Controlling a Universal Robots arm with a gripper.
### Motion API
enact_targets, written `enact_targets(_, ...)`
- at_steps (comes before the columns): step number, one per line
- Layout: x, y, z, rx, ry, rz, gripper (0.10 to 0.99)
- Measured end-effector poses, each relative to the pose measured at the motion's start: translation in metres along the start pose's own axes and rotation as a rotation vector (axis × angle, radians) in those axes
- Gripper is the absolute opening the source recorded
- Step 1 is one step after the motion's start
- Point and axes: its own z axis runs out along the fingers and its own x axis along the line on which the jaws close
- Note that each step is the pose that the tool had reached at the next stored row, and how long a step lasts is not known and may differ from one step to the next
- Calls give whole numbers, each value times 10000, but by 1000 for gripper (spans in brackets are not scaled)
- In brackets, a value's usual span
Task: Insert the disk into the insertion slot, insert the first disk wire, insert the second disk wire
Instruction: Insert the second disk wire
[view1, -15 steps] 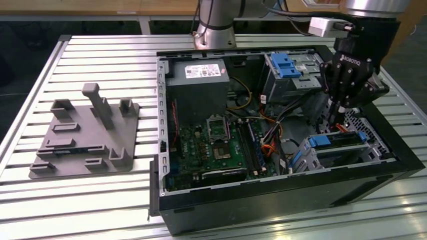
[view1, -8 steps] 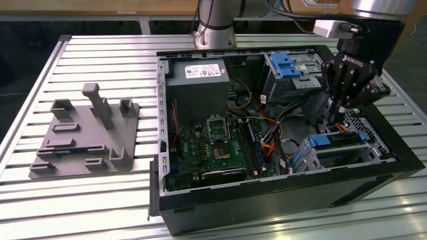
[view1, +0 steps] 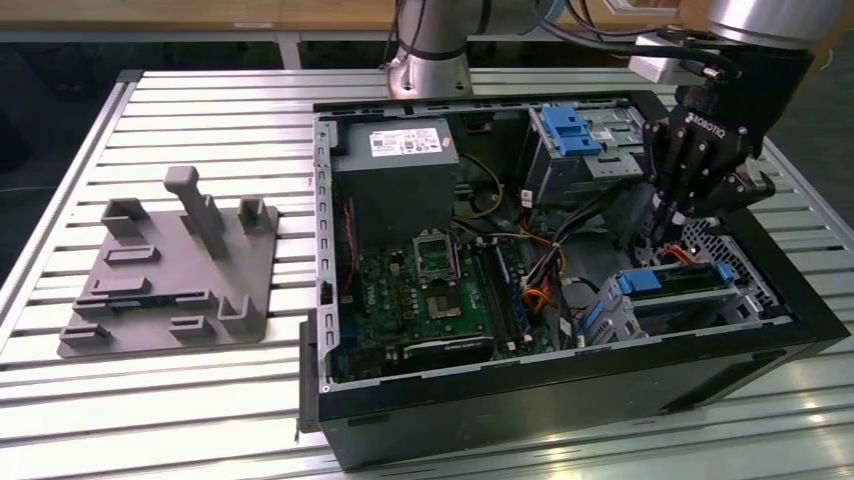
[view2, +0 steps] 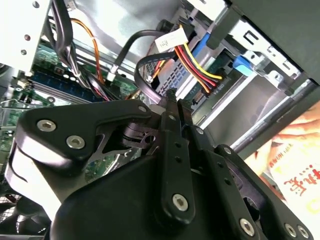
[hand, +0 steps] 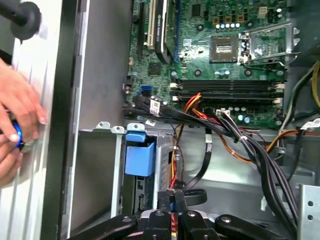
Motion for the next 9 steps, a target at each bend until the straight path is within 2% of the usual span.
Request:
enact_targets(6,51,2,12,42,-459,-18,153)
enact_targets(9,73,-19,4,55,-594,-24,153)
